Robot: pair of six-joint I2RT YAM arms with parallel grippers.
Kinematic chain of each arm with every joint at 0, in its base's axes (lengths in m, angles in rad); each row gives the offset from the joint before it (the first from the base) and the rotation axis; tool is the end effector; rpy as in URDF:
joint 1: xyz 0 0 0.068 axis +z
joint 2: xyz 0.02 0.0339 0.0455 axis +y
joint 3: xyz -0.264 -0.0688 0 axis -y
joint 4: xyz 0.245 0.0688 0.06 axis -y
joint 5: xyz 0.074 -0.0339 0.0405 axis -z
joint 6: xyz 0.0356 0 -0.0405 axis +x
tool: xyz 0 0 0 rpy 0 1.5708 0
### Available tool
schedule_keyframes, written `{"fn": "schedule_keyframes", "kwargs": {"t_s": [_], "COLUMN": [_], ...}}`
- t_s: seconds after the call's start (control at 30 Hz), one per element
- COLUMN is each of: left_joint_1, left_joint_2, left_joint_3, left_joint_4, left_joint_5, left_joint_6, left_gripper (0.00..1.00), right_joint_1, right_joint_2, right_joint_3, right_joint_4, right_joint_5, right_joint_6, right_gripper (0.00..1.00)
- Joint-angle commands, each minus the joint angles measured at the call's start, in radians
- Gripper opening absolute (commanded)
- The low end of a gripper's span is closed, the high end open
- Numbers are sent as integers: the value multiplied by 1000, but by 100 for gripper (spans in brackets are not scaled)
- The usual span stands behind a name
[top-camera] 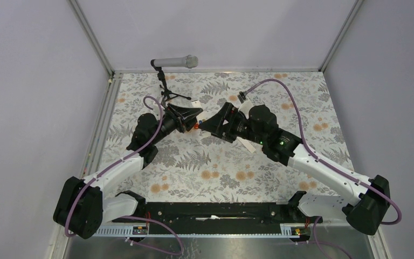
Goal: Load the batteries into the remote control
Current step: Load the battery into the remote control.
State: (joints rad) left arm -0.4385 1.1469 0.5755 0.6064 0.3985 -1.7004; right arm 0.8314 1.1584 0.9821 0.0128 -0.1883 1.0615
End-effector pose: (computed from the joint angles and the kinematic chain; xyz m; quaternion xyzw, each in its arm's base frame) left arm 0.2265 -0.1215 0.2758 -0.2867 0.6338 -0.6844 0.2183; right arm 0.1793 0.2065 0.3537 0.0267 0.7611 0.5645 0.3184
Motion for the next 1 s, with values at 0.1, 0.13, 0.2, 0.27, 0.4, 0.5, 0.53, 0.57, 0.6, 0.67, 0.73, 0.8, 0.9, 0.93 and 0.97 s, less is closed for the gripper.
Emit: {"fn": "schedule_keyframes", "kwargs": {"t_s": [0.1,0.13,0.2,0.27,0.4,0.5,0.53,0.57,0.6,0.67,0.73,0.8,0.9,0.93,0.97], "left_joint_1": [-5,-5,-4,-6,-6,-7,-8,-8,-9,-9,-11,-14,-15,-16,-17], "left_joint_2": [-19,-19,-21,-22,-19,-24,-29,-32,-38,-46,-51,-55,-65,-67,-70], "left_joint_3": [23,19,17,20,27,24,24,23,21,15,15,14,14,13,14], "left_joint_4": [54,63,66,64,68,71,70,66,60,57,58,55,46,41,39], "left_joint_5": [-39,-44,-54,-60,-57,-57,-57,-59,-62,-67,-70,-70,-72,-72,-73], "left_joint_6": [-120,-136,-155,-163,-177,-182,-180,-178,-177,-175,-174,-174,-172,-169,-168], "left_gripper": [0,0,0,0,0,0,0,0,0,0,0,0,0,0,0], "right_joint_1": [6,6,6,6,6,6,6,6,6,7,6,6,5,6,6], "right_joint_2": [-38,-47,-65,-76,-83,-82,-81,-81,-81,-75,-64,-59,-57,-55,-55], "right_joint_3": [-36,-53,-83,-113,-136,-138,-143,-146,-147,-150,-145,-142,-141,-141,-139], "right_joint_4": [221,234,254,285,324,337,345,347,343,350,344,335,335,334,333], "right_joint_5": [10,17,33,40,55,63,66,70,77,77,75,79,82,84,86], "right_joint_6": [58,61,58,58,70,81,87,97,110,120,123,126,126,127,127], "right_gripper": [87,87,85,84,81,81,81,81,81,80,79,76,74,74,73]}}
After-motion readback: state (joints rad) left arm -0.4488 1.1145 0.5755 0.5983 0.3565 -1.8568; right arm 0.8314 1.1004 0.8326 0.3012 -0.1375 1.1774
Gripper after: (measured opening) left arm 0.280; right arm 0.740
